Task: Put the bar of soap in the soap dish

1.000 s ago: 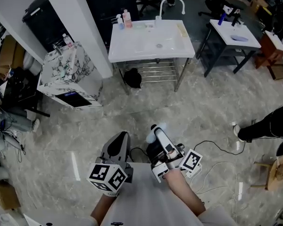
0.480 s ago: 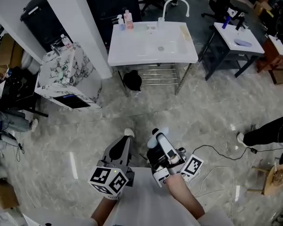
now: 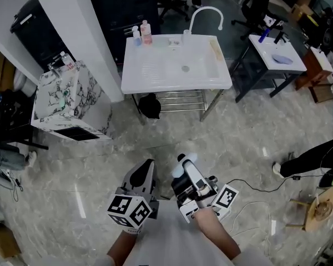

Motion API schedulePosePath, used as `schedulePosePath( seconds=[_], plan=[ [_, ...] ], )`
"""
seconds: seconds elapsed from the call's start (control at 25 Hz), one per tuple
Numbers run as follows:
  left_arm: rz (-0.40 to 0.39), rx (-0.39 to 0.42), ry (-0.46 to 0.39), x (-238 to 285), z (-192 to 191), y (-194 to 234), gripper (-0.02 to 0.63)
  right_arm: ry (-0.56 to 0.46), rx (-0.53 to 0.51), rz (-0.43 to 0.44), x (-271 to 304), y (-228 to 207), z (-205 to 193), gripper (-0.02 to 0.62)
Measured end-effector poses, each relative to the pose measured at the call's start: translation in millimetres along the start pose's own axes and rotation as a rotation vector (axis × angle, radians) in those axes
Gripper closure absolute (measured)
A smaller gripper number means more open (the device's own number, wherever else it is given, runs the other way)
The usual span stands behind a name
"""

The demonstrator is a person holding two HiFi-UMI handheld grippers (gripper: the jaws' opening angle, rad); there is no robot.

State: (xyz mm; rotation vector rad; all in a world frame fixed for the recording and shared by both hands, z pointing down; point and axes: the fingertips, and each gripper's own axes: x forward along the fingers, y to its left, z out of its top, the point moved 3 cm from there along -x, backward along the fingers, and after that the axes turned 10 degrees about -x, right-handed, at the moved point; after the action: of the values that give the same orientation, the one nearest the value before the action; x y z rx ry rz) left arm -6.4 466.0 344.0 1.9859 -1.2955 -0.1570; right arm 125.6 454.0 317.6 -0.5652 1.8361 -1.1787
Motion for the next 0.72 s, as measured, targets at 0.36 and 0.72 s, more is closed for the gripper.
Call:
schedulePosePath(
  seconds=[0.36,0.72],
  plan=[
    [-0.067,0.015,0.014,50.9,66.9,32.9,0.577,-0.03,-0.03,-0.03,79.8,-38.3,14.3,0.35],
    [-0.086,0.039,-0.006,78.8,137.9,98.3,0.577,-0.035,-0.037,-0.02,160.4,-79.5,0.7,0.351]
  ],
)
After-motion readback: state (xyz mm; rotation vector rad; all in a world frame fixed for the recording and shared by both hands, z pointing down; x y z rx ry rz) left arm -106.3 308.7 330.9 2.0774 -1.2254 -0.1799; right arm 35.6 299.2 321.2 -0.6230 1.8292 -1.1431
